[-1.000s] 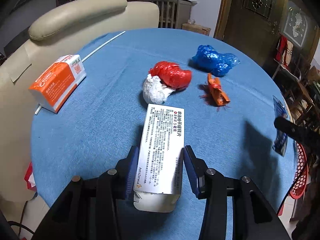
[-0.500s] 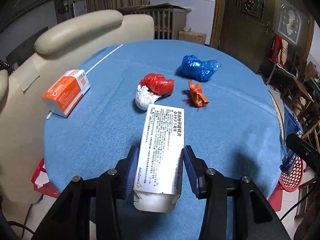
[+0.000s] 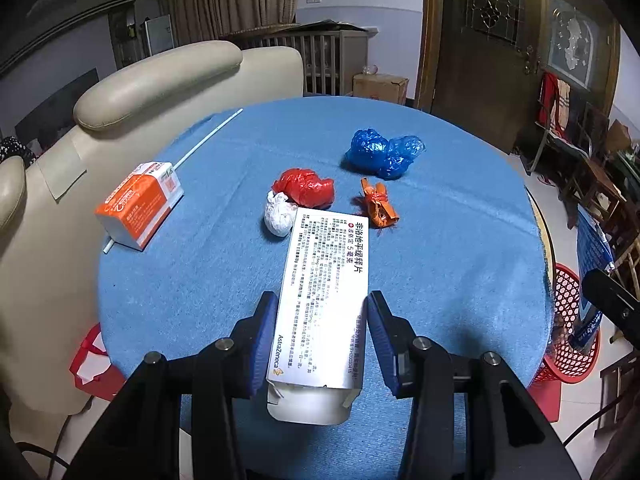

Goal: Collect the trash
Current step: 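Carry the snack bag with the right gripper over the red basket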

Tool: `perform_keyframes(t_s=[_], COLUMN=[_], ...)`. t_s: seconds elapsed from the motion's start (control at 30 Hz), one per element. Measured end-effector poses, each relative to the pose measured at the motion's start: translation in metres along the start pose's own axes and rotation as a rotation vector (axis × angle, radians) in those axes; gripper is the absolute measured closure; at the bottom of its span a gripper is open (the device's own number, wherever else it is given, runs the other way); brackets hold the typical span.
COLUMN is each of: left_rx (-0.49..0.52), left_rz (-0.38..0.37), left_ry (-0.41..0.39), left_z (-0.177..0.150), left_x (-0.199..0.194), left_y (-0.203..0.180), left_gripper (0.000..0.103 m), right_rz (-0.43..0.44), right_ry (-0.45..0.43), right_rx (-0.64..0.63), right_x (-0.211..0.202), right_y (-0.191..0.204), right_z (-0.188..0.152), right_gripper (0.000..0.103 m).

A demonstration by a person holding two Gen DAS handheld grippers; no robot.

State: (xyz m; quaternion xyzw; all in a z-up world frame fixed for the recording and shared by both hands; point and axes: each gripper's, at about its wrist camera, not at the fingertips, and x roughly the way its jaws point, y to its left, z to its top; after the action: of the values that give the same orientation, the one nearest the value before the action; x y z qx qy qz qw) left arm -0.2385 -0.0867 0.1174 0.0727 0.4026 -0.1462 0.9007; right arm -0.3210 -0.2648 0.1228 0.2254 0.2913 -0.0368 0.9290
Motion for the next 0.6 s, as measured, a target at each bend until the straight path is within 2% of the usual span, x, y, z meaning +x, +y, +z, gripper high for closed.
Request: perform_keyframes(t_s=[0.6], left_rx=[0.015], left_rz=[0.000], left_ry=[-0.003], left_z=[-0.0003], left_x=[0.0000], left_y=[-0.0044], left_gripper=[0.056], right_rz=[-0.015], right_ry=[-0.011], right_rx=[0.013], right_x=[-0.0074], right_y=[-0.0082], right_z=[-0.0008], right_gripper=[0.057])
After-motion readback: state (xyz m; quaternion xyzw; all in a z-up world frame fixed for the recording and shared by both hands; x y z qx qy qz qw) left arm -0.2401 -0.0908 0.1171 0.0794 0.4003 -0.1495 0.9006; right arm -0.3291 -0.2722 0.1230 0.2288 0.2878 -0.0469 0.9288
